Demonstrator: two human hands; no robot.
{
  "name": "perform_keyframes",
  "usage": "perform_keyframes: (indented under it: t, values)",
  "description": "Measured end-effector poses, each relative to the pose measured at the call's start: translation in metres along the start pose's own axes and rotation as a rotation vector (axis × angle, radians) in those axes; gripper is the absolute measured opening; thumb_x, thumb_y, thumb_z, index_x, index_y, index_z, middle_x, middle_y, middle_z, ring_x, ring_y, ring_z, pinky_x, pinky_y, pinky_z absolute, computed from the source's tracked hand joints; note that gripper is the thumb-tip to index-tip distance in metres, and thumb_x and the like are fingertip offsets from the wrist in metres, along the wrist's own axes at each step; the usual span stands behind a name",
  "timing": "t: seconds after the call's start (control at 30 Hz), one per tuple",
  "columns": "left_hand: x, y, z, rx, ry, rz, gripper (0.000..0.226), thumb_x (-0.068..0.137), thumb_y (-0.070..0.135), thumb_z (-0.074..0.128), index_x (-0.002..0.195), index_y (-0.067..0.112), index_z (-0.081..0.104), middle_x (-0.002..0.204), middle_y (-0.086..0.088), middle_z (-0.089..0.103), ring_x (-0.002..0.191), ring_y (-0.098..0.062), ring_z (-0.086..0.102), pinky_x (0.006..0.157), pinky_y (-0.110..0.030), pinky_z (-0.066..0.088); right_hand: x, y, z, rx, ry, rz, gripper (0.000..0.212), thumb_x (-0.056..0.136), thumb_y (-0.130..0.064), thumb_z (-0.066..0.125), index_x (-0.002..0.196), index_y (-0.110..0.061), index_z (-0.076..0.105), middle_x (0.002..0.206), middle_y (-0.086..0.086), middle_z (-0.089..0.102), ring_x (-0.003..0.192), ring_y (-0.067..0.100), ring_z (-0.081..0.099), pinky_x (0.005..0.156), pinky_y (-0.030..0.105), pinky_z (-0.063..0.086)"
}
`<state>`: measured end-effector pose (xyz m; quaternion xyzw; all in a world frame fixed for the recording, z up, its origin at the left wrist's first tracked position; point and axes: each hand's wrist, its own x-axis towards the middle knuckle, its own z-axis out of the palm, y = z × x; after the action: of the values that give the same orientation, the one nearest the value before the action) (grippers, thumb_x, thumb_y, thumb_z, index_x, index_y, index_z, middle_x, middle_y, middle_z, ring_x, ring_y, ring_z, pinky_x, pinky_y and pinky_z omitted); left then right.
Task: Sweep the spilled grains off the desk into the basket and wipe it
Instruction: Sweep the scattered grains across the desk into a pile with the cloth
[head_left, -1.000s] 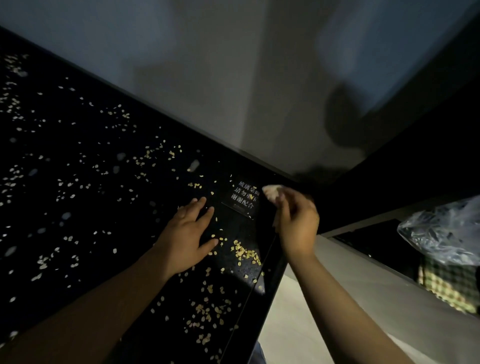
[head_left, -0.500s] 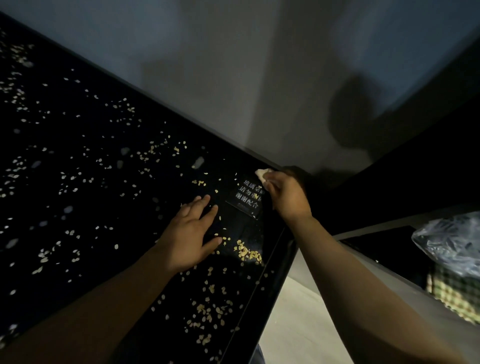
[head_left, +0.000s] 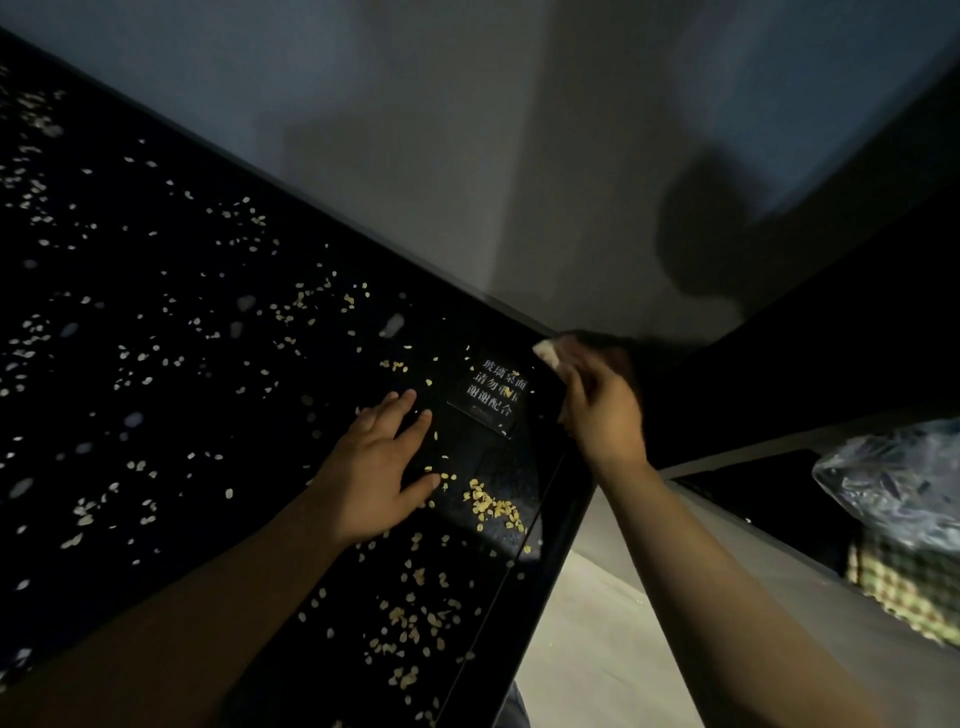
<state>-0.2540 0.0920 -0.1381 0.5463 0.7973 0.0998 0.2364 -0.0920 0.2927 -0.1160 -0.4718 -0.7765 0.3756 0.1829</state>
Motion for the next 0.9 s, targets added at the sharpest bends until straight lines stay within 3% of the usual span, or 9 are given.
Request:
perform_keyframes:
  t: [0.13, 0.23, 0.3, 0.43, 0.53, 0.63, 0.73, 0.8, 0.9]
  values:
    - [0.001, 0.001, 0.000, 0.013, -0.008, -0.008, 0.097, 0.071, 0.073, 0.016, 0.150, 0.018, 0.022, 0.160, -0.005, 0.006, 0.147, -0.021, 0.001, 0.117, -0.034, 0.004, 0.032, 0.006, 0.019, -0.053, -0.170, -0.059, 0.026, 0.098, -0.019, 0.051, 0.122, -0.017, 0.063, 0.123, 0.009, 0.061, 0.112, 0.024, 0.057, 0.102, 0.040, 0.044]
    - [0.002, 0.001, 0.000, 0.001, -0.012, -0.016, 0.097, 0.070, 0.073, 0.017, 0.150, 0.018, 0.023, 0.160, -0.004, 0.005, 0.147, -0.021, 0.000, 0.115, -0.031, 0.000, 0.024, 0.008, 0.018, -0.061, -0.233, -0.044, 0.014, 0.097, -0.020, 0.054, 0.107, -0.018, 0.063, 0.112, 0.005, 0.066, 0.087, 0.010, 0.063, 0.080, 0.024, 0.050]
    - [0.001, 0.001, 0.001, 0.002, -0.006, -0.019, 0.097, 0.071, 0.073, 0.018, 0.150, 0.017, 0.024, 0.160, -0.005, 0.006, 0.147, -0.021, 0.001, 0.117, -0.033, 0.002, 0.001, 0.012, 0.010, -0.136, -0.201, -0.046, 0.011, 0.095, -0.020, 0.056, 0.101, -0.017, 0.065, 0.096, 0.008, 0.068, 0.072, 0.015, 0.062, 0.066, 0.025, 0.049]
    - [0.001, 0.002, 0.000, -0.005, -0.009, -0.026, 0.096, 0.071, 0.072, 0.018, 0.149, 0.017, 0.025, 0.159, -0.005, 0.007, 0.147, -0.021, 0.000, 0.120, -0.039, 0.009, -0.054, 0.016, 0.000, -0.155, -0.311, -0.165, 0.012, 0.091, -0.016, 0.060, 0.089, -0.024, 0.069, 0.085, -0.006, 0.056, 0.072, 0.005, 0.055, 0.066, 0.020, 0.041]
    - [0.000, 0.004, -0.004, -0.018, -0.023, -0.033, 0.097, 0.070, 0.072, 0.016, 0.150, 0.017, 0.023, 0.160, -0.005, 0.006, 0.147, -0.021, -0.001, 0.118, -0.037, 0.006, -0.057, 0.018, 0.000, -0.054, -0.070, -0.153, 0.013, 0.091, -0.012, 0.060, 0.094, -0.020, 0.069, 0.088, -0.001, 0.057, 0.076, 0.001, 0.052, 0.068, 0.008, 0.037]
    - [-0.001, 0.005, -0.004, -0.006, -0.007, -0.028, 0.094, 0.073, 0.072, 0.020, 0.150, 0.017, 0.023, 0.159, -0.005, 0.006, 0.147, -0.022, 0.000, 0.117, -0.036, 0.005, -0.039, 0.010, 0.000, -0.003, 0.097, -0.073, 0.017, 0.094, -0.017, 0.057, 0.107, -0.019, 0.068, 0.100, -0.003, 0.059, 0.089, 0.007, 0.055, 0.077, 0.014, 0.039]
    - [-0.001, 0.008, -0.003, 0.004, -0.010, -0.040, 0.079, 0.088, 0.061, 0.042, 0.151, 0.019, 0.019, 0.160, -0.003, 0.001, 0.147, -0.021, -0.005, 0.116, -0.033, 0.000, -0.006, 0.015, 0.013, -0.001, 0.015, 0.043, 0.026, 0.097, -0.024, 0.052, 0.122, -0.020, 0.062, 0.115, 0.001, 0.059, 0.106, 0.016, 0.057, 0.094, 0.028, 0.044]
    - [0.000, 0.008, -0.003, 0.008, -0.021, -0.048, 0.076, 0.091, 0.054, 0.047, 0.151, 0.020, 0.016, 0.160, -0.002, -0.002, 0.146, -0.020, -0.007, 0.115, -0.032, -0.002, 0.008, 0.019, 0.022, -0.082, -0.070, 0.019, 0.020, 0.097, -0.029, 0.051, 0.113, -0.028, 0.064, 0.110, 0.005, 0.063, 0.096, 0.024, 0.063, 0.087, 0.038, 0.052]
    - [0.000, 0.010, -0.005, 0.006, -0.025, -0.048, 0.076, 0.091, 0.053, 0.047, 0.151, 0.021, 0.015, 0.160, -0.002, -0.002, 0.146, -0.019, -0.008, 0.114, -0.031, -0.002, 0.002, 0.019, 0.027, -0.127, -0.076, -0.081, 0.014, 0.095, -0.032, 0.055, 0.104, -0.027, 0.064, 0.097, 0.003, 0.064, 0.084, 0.021, 0.064, 0.076, 0.032, 0.053]
